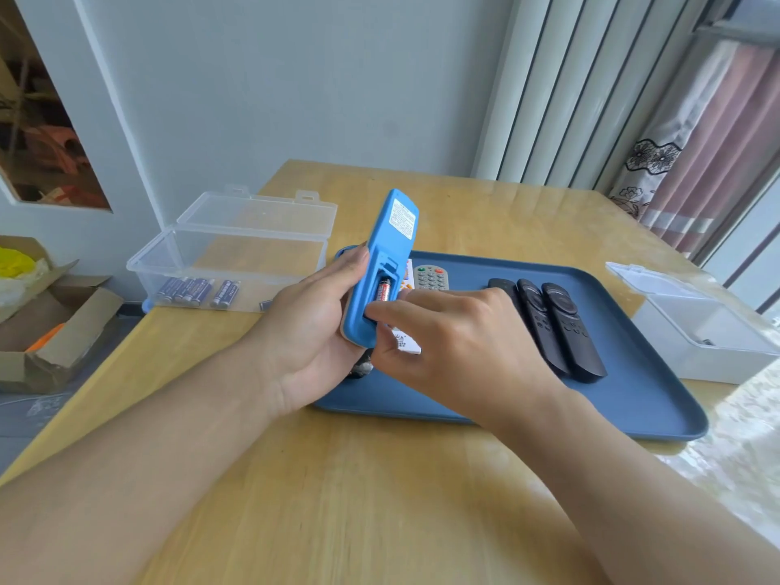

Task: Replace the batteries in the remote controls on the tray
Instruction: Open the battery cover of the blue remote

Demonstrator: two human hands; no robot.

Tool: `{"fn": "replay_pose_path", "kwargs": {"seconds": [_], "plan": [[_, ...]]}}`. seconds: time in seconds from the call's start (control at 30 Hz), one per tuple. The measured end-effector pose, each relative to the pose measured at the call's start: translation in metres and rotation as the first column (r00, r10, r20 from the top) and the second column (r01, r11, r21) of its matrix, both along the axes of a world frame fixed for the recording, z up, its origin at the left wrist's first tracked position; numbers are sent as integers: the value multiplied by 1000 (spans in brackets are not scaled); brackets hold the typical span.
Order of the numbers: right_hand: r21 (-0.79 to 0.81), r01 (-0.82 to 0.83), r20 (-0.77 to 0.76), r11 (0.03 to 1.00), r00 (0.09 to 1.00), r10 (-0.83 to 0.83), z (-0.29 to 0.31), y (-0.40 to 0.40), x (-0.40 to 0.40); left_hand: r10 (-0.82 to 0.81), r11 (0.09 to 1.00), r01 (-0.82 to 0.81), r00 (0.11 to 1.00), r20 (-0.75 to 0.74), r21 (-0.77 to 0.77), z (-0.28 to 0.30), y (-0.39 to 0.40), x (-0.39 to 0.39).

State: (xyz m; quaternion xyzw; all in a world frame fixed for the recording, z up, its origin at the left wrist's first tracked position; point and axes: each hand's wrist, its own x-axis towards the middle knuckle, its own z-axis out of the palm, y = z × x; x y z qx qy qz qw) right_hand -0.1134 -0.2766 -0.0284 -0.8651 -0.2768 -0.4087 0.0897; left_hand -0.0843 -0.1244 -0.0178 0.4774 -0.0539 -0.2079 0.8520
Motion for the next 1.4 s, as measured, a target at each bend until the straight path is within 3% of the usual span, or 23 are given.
{"fn": "replay_pose_path", "kwargs": {"seconds": [0.23, 0.47, 0.63, 0.8, 0.9, 1.03, 1.2, 1.3, 1.4], "plan": [[48, -20, 14, 999, 1000, 20, -5, 3, 1, 7, 999, -11, 998, -70, -52, 2, 1, 2], [72, -104, -224, 992, 967, 117, 4, -15, 0, -31, 999, 29, 995, -98, -28, 2, 5, 4], [152, -108, -452, 982, 876, 166, 4, -20, 4, -88, 996, 89, 995, -52, 22, 1, 6, 4], [233, -157, -481, 960, 839, 254, 4, -20, 3, -141, 987, 144, 989, -46, 68, -2, 6, 5], [503, -202, -404, 841, 805, 435, 10, -13, 0, -135, 987, 138, 990, -40, 87, -4, 4, 2], [830, 0, -405, 557, 686, 605, 25, -11, -3, -44, 997, 49, 996, -79, 65, -3, 0, 0], [953, 298, -230, 60, 577, 784, 32, -18, 6, 9, 1000, -12, 992, -129, -23, 2, -1, 2], [918, 396, -224, -28, 574, 788, 34, -27, 10, 45, 998, -49, 991, -129, -26, 3, -1, 3], [882, 471, -261, -14, 515, 816, 37, -37, 11, 63, 997, -69, 989, -135, -38, 4, -1, 3]]}}
